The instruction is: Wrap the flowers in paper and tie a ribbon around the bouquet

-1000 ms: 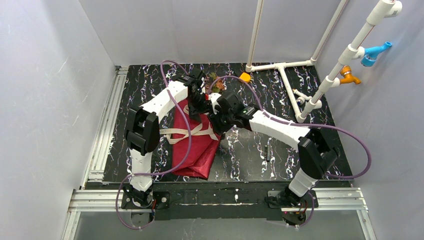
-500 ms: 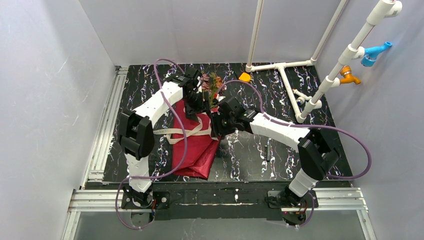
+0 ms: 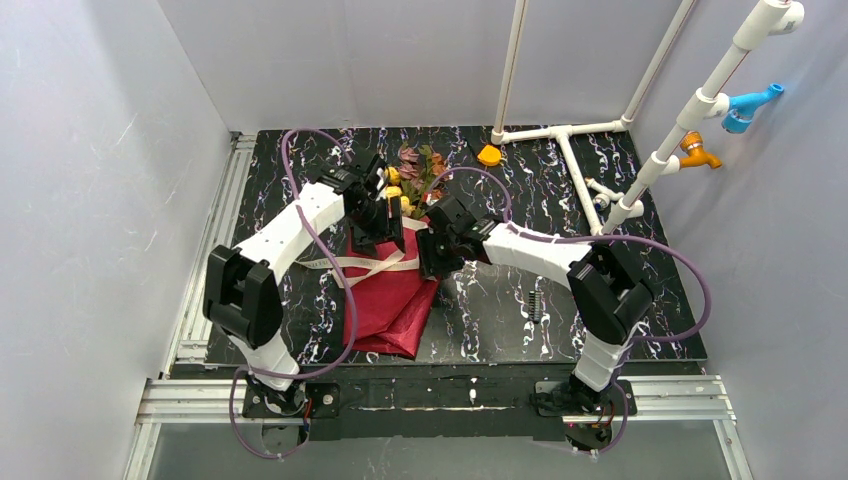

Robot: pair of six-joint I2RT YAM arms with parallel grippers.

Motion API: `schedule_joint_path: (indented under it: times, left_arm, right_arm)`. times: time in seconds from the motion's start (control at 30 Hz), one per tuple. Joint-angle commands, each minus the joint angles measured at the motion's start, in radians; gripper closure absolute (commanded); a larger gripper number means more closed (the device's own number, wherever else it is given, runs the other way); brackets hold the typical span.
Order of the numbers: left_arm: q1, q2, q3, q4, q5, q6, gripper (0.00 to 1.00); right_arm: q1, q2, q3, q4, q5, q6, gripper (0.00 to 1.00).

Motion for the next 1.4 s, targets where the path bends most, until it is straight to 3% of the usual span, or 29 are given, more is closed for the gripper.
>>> schedule_joint_path:
  times: [0.0, 0.23, 0.57, 0.7, 0.83, 0.87, 1.0, 1.1, 1.27, 1.37]
  left_arm:
    - [0.006, -0.107, -0.07, 0.007, -0.032, 0.017, 0.37]
    - [0.006, -0.174, -0.152, 0.014, -0.049, 0.026, 0.37]
    - [0.018, -0.204, -0.201, 0.016, -0.069, 0.039, 0.37]
    - [0.027, -0.205, -0.205, 0.016, -0.071, 0.039, 0.37]
    - [0.038, -0.213, -0.213, 0.015, -0.071, 0.04, 0.37]
    - [0.041, -0.217, -0.215, 0.015, -0.071, 0.04, 0.37]
    - [0.045, -0.233, -0.229, 0.015, -0.077, 0.04, 0.37]
    - [0.046, -0.24, -0.236, 0.015, -0.076, 0.038, 0.37]
    - [0.048, -0.26, -0.245, 0.014, -0.076, 0.054, 0.37]
    - [0.053, -0.284, -0.252, 0.004, -0.09, 0.078, 0.37]
  right_arm:
    - [0.004, 0.019, 0.052, 0.021, 0.022, 0.008, 0.5]
    - [0.005, 0.051, 0.062, 0.006, 0.027, -0.002, 0.54]
    - [0.005, 0.044, 0.078, -0.042, 0.043, -0.037, 0.79]
    - [0.004, 0.039, 0.077, -0.058, 0.042, -0.05, 0.97]
    - [0.004, 0.029, 0.068, -0.06, 0.042, -0.049, 0.99]
    - [0.004, 0.024, 0.067, -0.059, 0.041, -0.046, 0.98]
    - [0.005, -0.014, 0.072, -0.044, 0.025, -0.016, 0.74]
    - [0.005, -0.021, 0.106, -0.081, 0.042, 0.009, 0.68]
    - [0.019, -0.014, 0.145, -0.123, 0.088, 0.048, 0.51]
    - [0.039, -0.004, 0.161, -0.14, 0.124, 0.065, 0.49]
